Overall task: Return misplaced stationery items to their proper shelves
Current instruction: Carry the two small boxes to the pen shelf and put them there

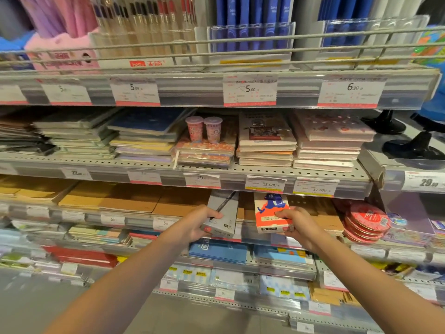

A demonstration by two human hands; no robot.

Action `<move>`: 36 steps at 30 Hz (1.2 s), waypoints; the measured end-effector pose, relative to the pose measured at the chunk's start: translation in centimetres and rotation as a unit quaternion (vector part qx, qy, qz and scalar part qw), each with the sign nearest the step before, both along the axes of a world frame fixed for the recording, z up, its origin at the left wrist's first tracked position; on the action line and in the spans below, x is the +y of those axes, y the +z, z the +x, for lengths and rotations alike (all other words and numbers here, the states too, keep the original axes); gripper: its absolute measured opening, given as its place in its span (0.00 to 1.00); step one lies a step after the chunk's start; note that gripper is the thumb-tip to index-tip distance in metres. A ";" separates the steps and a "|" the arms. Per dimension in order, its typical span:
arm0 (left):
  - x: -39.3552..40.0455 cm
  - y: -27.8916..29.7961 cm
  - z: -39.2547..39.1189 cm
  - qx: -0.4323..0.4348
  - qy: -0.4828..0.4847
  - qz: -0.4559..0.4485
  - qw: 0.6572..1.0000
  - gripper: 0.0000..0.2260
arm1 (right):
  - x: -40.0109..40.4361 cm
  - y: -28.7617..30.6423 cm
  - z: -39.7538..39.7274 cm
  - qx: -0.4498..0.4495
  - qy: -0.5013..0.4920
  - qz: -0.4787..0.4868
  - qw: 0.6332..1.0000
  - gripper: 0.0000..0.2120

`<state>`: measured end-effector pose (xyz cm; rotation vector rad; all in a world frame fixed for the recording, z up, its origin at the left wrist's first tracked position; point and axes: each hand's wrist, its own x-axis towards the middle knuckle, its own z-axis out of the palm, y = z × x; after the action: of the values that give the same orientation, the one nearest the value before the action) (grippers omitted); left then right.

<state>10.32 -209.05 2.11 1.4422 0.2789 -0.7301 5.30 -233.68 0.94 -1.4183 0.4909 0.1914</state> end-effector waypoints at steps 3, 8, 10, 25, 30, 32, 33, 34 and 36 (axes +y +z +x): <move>3.3 0.3 -1.2 -0.003 0.020 -0.009 1.000 0.19 | 2.2 0.6 -0.3 -0.007 0.030 0.010 0.999 0.19; 9.2 1.8 -4.0 -0.012 0.048 -0.014 0.999 0.17 | 6.9 1.0 -0.1 -0.004 0.118 0.037 0.992 0.18; 11.7 2.4 -5.3 -0.022 0.072 0.002 0.997 0.13 | 9.4 1.2 0.2 -0.004 0.157 0.049 0.986 0.13; 35.4 6.3 -12.4 -0.065 0.233 0.030 0.970 0.12 | 35.7 3.8 1.8 -0.016 0.343 0.064 0.937 0.09; 44.3 8.3 -13.9 -0.075 0.281 0.026 0.956 0.10 | 45.7 5.5 1.5 -0.034 0.348 0.072 0.934 0.04; 47.6 8.9 -14.6 -0.079 0.302 0.024 0.950 0.10 | 49.6 6.0 1.5 -0.032 0.352 0.076 0.932 0.05; 49.2 9.3 -14.9 -0.082 0.310 0.022 0.947 0.10 | 51.5 6.2 1.5 -0.032 0.358 0.077 0.930 0.05; 50.7 9.6 -15.1 -0.085 0.318 0.019 0.944 0.11 | 53.2 6.5 1.6 -0.034 0.365 0.080 0.927 0.05; 53.6 10.2 -15.5 -0.091 0.337 0.017 0.937 0.11 | 56.6 6.9 2.1 -0.042 0.374 0.089 0.922 0.06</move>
<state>-5.15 -155.44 12.30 1.3156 0.6047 -0.0314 7.38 -177.07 7.81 -1.3694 -0.1641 0.7670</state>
